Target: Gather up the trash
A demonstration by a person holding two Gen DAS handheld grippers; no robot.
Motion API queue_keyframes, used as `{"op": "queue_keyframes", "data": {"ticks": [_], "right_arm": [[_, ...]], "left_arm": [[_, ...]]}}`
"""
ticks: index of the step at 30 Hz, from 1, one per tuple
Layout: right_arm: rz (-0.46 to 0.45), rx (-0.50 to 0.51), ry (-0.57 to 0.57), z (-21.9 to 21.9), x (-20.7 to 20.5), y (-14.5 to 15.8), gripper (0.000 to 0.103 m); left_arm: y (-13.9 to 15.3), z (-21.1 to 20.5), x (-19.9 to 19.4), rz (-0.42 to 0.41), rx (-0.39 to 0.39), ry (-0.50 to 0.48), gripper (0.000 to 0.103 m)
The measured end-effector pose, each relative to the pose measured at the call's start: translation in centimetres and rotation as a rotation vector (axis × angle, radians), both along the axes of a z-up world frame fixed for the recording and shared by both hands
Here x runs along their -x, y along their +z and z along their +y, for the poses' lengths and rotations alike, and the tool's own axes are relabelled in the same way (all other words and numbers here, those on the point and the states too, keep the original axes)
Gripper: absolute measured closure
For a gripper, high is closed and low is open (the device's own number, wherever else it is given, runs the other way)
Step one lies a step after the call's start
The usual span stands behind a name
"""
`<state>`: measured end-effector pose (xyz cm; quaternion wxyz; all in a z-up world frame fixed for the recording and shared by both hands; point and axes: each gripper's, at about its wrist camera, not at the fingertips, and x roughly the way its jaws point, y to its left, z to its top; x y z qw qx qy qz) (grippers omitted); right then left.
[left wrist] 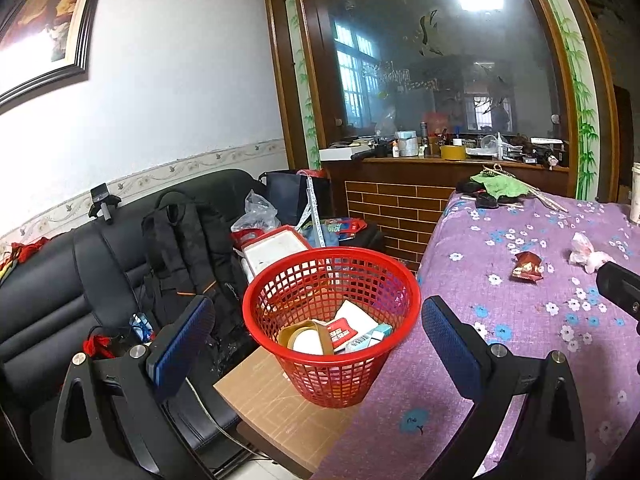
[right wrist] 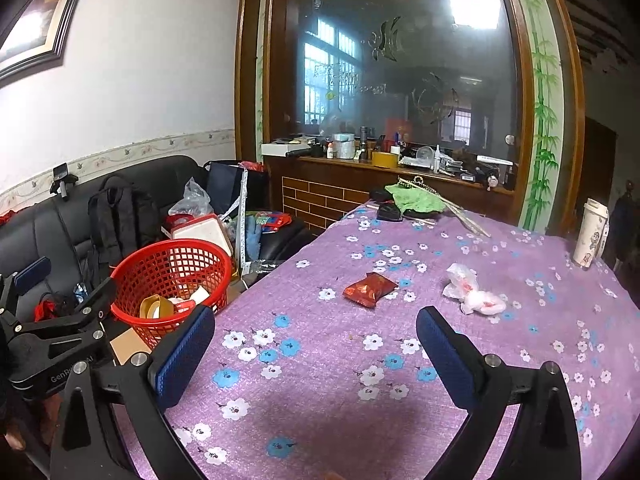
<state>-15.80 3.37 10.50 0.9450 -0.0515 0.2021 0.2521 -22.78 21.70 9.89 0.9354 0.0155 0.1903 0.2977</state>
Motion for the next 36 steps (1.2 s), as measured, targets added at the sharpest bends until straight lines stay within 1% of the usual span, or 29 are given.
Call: {"op": "queue_keyframes", "data": {"ticks": [10, 36], "right_arm": [[0.006, 0.003, -0.007, -0.1, -0.2, -0.3, 0.001], [0.026, 0.025, -0.006, 0.2, -0.7, -1.1, 0.001]], "left_arm": [[-0.1, 0.3, -0.1, -0.008, -0.002, 0.015, 0.0], [-0.7, 0.3, -0.1, 0.011, -0.005, 0.0, 0.0]]}}
